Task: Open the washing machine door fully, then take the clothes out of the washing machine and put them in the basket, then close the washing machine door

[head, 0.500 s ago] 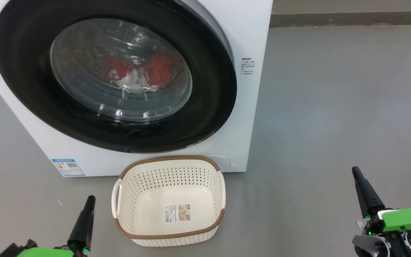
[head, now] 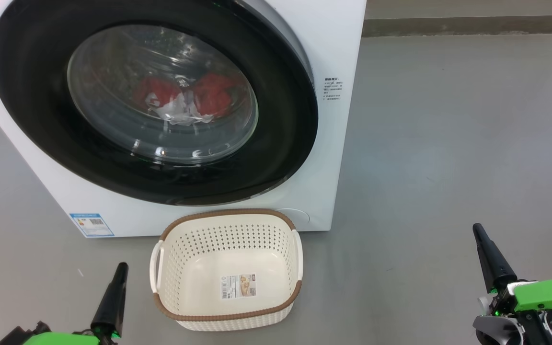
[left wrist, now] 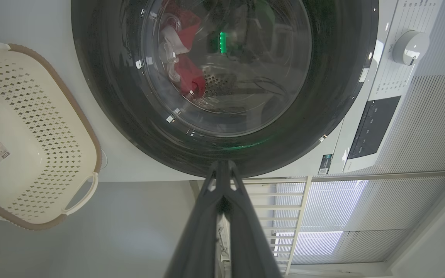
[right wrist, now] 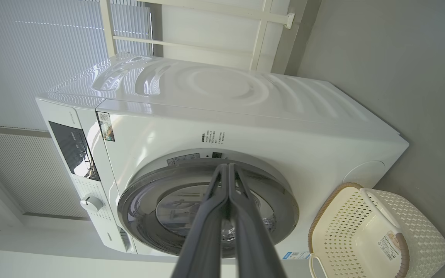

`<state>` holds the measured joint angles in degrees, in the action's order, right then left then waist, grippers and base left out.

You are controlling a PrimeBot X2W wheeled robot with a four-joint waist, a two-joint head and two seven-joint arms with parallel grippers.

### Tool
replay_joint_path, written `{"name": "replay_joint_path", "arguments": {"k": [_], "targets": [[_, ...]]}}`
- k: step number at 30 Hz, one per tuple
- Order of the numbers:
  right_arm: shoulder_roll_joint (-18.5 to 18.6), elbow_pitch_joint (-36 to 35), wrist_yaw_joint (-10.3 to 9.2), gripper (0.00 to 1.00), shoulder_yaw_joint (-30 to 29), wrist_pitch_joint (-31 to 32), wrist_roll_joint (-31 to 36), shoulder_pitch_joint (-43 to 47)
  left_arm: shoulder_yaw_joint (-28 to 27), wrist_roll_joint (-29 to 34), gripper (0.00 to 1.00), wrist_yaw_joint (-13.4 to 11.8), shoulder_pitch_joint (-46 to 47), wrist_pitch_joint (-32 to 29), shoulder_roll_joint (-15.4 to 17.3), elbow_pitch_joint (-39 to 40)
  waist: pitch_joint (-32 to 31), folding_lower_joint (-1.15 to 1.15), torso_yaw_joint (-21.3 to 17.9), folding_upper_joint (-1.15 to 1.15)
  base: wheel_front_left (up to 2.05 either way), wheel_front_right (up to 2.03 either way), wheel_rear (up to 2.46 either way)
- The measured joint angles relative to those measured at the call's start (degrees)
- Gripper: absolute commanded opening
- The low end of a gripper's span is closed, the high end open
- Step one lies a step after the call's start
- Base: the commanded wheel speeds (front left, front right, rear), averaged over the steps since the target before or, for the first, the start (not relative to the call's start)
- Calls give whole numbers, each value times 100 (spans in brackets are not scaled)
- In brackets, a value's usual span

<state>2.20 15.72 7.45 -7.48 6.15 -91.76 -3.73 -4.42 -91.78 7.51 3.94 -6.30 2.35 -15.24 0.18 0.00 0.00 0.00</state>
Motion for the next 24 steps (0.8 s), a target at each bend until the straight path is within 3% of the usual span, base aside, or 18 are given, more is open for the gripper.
{"name": "replay_joint_path", "arguments": {"k": [1,7,16,24], "targets": [[-4,13,1,100,2,-1,1,4,3,0,100,0,-5,0,-1,-11,0,0,0,0,0,0,0],[-122,363,0,100,74,-15,1,276,65,2,100,-1,-276,9,-96,-314,6,0,1,0,0,0,0],[-103,296,0,100,136,-163,68,279,82,118,100,-1,-282,143,-102,-221,4,1,15,0,0,0,0],[-52,267,0,100,275,-283,388,279,91,594,100,-1,-284,285,-102,-137,18,1,25,0,0,0,0]]}}
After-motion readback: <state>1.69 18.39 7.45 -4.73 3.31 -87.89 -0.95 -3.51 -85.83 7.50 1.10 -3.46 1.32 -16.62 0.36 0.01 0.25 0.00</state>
